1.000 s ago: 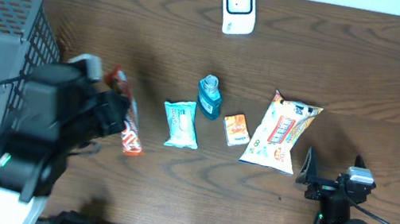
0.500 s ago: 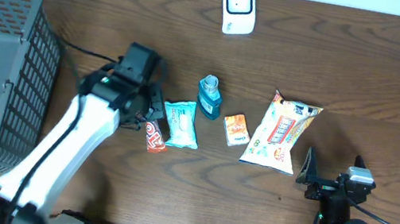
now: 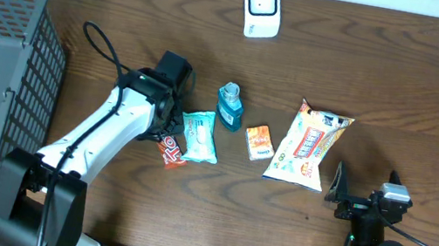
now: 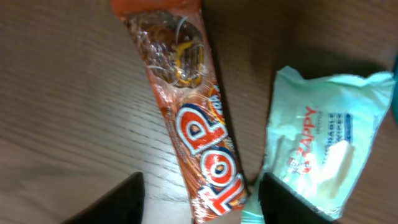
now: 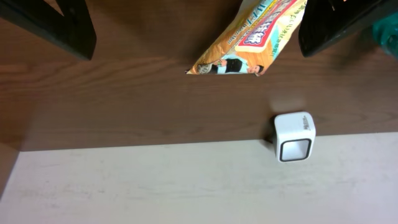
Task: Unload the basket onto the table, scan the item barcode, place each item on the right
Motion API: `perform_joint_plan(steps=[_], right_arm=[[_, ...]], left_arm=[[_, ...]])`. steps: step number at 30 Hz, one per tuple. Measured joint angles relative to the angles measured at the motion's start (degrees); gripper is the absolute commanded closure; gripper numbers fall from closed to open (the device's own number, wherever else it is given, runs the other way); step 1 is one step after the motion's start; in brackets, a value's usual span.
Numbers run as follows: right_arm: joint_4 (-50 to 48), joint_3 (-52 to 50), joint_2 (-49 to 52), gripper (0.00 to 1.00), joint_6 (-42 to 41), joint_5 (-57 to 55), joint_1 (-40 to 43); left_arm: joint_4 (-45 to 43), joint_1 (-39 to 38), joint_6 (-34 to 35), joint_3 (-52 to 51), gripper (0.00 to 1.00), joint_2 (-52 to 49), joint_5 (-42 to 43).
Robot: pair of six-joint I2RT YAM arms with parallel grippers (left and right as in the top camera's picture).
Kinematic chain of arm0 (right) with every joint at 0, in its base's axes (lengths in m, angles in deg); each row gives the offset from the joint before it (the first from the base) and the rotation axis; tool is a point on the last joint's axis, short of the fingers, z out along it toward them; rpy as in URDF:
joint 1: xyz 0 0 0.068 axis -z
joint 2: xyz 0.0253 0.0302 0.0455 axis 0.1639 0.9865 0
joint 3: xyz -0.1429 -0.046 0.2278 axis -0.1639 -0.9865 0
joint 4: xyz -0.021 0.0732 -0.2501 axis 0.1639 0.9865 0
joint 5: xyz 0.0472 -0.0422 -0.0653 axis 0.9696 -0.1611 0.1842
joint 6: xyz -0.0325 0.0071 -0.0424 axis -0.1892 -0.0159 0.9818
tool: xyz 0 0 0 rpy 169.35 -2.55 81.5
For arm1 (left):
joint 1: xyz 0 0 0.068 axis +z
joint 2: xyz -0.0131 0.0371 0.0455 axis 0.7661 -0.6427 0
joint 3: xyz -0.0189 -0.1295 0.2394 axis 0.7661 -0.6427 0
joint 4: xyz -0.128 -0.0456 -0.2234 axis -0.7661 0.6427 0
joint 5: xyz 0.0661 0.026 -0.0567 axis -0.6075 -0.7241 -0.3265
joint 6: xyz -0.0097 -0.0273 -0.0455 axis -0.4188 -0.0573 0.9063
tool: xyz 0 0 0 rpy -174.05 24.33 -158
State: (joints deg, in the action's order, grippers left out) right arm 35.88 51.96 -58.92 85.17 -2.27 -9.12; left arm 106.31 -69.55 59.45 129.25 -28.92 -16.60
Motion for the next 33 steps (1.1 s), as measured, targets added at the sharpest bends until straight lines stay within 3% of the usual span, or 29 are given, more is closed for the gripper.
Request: perform_joint_plan(steps=[5,8,12,19,23,29,33], right_arm=[[0.00,0.00,0.00,0.01,0.00,0.00,0.00],[0.00,0.00,0.00,0.01,0.00,0.00,0.00],[0.00,0.00,0.00,0.01,0.00,0.00,0.00],[0.00,0.00,0.00,0.01,0.00,0.00,0.00],[0.00,0.00,0.00,0.01,0.00,0.00,0.00],[0.02,0.00,0.00,0.01,0.00,0.00,0.00],[0.00,0.00,0.00,0.01,0.00,0.00,0.00]], left_arm=[[-2.38,-0.37,1.49,0.00,0.19,3.45,-0.09],[-3.69,-0.39,1.33,0.24,0.01,8.50,-0.59],[-6.88,-0.39,-0.31,1.49,0.01,17.22,-2.62],[-15.74,-0.39,-10.43,2.36,0.01,33.24,-10.12],[-25.70,-0.39,-17.09,2.71,0.01,40.74,-15.45],[-47.78,-0.39,-25.03,3.17,0.01,47.45,-22.16],[-52.48,-0.39,-30.84,3.41,0.02,50.10,-24.81]])
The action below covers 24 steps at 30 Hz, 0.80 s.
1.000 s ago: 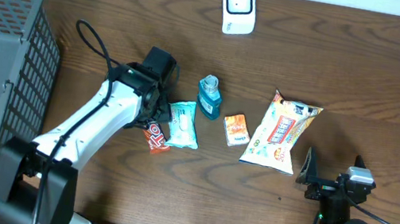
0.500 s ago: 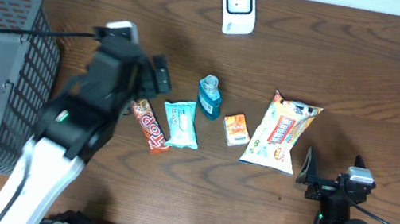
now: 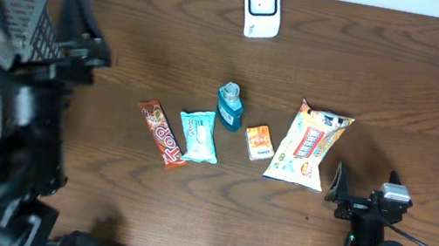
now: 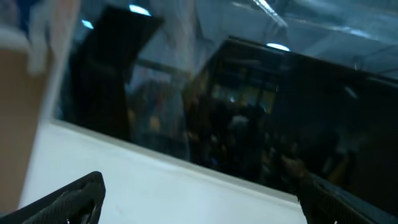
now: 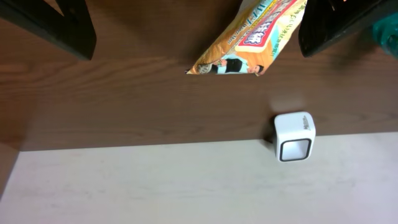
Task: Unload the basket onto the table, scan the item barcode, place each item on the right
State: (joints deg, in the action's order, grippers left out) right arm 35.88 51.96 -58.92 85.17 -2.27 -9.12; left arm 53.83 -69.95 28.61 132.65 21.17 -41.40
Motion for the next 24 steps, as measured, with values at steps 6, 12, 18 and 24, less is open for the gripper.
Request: perform_joint_plan(steps=[6,12,18,24], right_arm=[[0.00,0.00,0.00,0.01,0.00,0.00,0.00],[0.00,0.00,0.00,0.01,0.00,0.00,0.00],[0.00,0.00,0.00,0.01,0.00,0.00,0.00],[-0.02,0.00,0.00,0.01,0.00,0.00,0.00]], left_arm=[[6.71,0.00,-9.79,0.00,0.02,2.19,-4.55],[10.67,0.00,-13.07,-0.13,0.02,5.53,-4.68],[12.59,0.00,-14.01,-0.20,0.02,13.49,-0.17],[12.68,0.00,-14.19,-0.94,0.02,20.81,5.84]])
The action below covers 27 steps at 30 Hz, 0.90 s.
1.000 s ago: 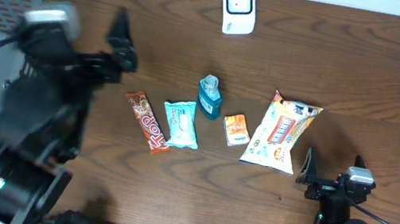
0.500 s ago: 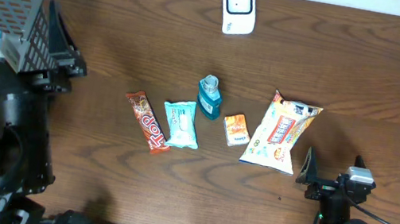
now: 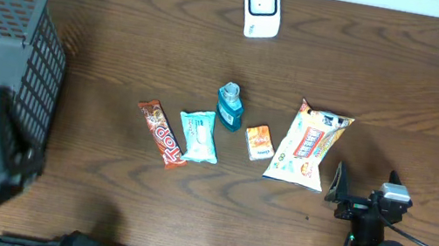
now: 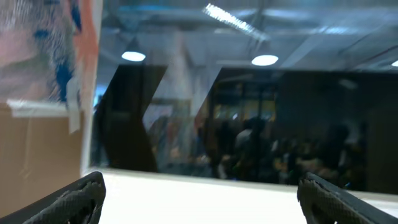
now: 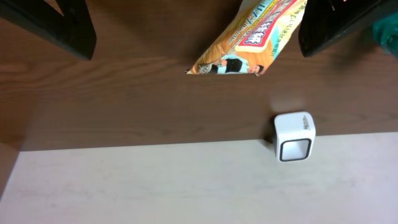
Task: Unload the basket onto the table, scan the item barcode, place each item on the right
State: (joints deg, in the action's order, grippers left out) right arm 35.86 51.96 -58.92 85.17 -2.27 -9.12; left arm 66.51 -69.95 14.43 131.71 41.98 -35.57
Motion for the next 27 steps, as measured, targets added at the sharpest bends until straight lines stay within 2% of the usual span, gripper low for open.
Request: perform_joint_plan(steps=[12,21,27], right_arm=[[0.02,0.00,0.00,0.01,0.00,0.00,0.00],[0.02,0.00,0.00,0.01,0.00,0.00,0.00],[0.02,0.00,0.00,0.01,0.00,0.00,0.00]], left_arm=[[0.07,2.84,0.00,-1.25,0.02,14.40,3.82],[0.66,5.70,0.00,-1.99,0.02,17.62,4.48],[0.87,8.76,0.00,-3.61,0.02,21.07,9.62]])
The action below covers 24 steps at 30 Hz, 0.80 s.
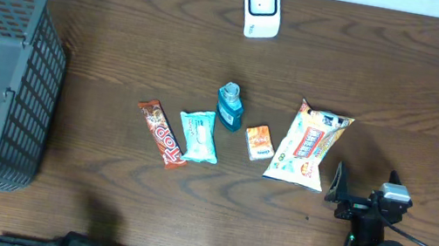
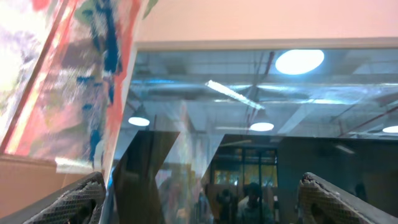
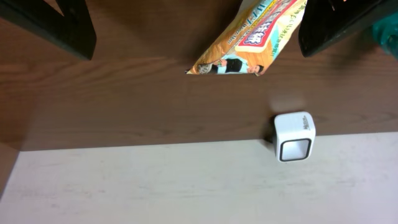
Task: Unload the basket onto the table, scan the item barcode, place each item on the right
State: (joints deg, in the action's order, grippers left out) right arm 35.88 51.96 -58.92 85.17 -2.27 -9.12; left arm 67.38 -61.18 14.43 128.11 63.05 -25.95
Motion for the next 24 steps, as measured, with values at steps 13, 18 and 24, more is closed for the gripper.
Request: perform_joint_plan(steps=[13,18,24], right_arm=[[0.00,0.00,0.00,0.01,0.00,0.00,0.00],[0.00,0.00,0.00,0.01,0.00,0.00,0.00],[-0.02,0.00,0.00,0.01,0.00,0.00,0.00]], left_arm=[[-0.48,5.42,0.00,-1.33,0.02,1.44,5.11],[-0.37,5.46,-0.02,-1.31,0.02,1.44,5.27],[2.60,5.46,-0.02,-1.81,0.02,1.44,4.33]])
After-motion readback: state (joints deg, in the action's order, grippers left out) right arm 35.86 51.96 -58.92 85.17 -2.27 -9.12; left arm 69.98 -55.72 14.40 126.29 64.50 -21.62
